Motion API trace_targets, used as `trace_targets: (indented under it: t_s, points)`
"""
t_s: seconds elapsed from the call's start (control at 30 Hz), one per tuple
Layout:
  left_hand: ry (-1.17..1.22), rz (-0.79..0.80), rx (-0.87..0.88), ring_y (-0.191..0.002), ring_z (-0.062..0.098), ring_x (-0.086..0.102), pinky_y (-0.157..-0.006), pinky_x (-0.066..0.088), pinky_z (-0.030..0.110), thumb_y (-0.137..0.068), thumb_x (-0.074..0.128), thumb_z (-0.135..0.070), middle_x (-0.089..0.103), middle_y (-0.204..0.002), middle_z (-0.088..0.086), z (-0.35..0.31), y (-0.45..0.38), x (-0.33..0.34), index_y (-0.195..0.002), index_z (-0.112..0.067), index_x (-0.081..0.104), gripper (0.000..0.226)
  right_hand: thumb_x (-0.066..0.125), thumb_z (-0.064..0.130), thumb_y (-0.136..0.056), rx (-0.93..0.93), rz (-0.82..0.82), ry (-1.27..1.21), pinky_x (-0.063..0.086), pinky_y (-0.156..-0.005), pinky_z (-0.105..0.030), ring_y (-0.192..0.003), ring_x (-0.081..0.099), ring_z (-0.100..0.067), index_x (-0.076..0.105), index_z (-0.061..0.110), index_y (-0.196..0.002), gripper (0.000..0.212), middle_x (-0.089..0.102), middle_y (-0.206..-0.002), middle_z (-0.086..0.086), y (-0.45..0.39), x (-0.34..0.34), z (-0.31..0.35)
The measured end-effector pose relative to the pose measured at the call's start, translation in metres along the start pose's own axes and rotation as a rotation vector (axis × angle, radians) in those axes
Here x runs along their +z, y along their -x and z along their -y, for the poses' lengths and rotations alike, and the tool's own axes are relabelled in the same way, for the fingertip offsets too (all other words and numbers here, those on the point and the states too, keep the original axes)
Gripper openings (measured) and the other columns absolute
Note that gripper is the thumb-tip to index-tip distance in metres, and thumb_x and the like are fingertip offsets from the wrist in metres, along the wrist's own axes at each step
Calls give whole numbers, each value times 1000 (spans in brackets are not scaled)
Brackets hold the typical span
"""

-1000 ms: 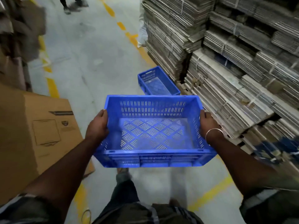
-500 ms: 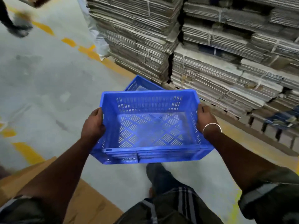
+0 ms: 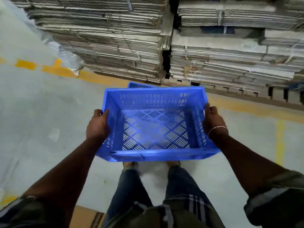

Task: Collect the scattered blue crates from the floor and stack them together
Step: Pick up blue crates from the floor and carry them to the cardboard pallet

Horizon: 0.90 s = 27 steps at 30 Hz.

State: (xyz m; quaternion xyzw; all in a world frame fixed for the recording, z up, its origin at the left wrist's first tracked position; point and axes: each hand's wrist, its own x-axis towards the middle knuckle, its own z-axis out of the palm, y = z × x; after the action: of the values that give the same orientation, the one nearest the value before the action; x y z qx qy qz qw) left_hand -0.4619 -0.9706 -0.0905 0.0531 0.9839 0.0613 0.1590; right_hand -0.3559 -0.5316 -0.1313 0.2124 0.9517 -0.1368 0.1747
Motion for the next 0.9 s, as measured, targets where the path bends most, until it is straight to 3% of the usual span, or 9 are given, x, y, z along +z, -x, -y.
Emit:
trace_targets:
  t_s: [0.23,0.4,0.53,0.7,0.9]
  points:
    - [64,86,138,-85,46,61,-67,54,51,-73,58,-1,39,-134,16,67,-116,14,-148,-21,40,80,54,6,-84,234,-58,-50,47,-65,-48,-78,59,-50,19,15,-149,74,37,-131,-21,-18,53,86]
    - [95,95,235,-88,44,59,-65,55,49,-71,58,1,38,-131,13,114,-163,40,-151,-24,33,88,55,3,-80,300,-96,-116,47,-63,-46,-77,59,-50,19,18,-151,81,38,-132,-19,-35,96,122]
    - [89,93,228,-100,40,58,-71,54,48,-71,57,4,39,-135,11,123,-219,78,-152,-26,33,89,55,5,-79,329,-99,-137,48,-62,-46,-75,58,-49,21,21,-151,81,39,-129,-18,-75,143,128]
    - [68,74,255,-102,41,59,-73,54,47,-73,58,4,40,-137,12,117,-294,138,-152,-29,34,88,51,6,-82,363,-99,-163,45,-64,-44,-77,57,-49,20,23,-151,78,38,-127,-18,-141,200,115]
    - [136,37,237,-114,38,54,-86,52,47,-76,59,2,40,-138,12,103,-360,191,-152,-29,33,86,51,1,-79,337,-150,-141,41,-60,-42,-75,56,-50,25,21,-150,78,40,-126,-20,-222,224,99]
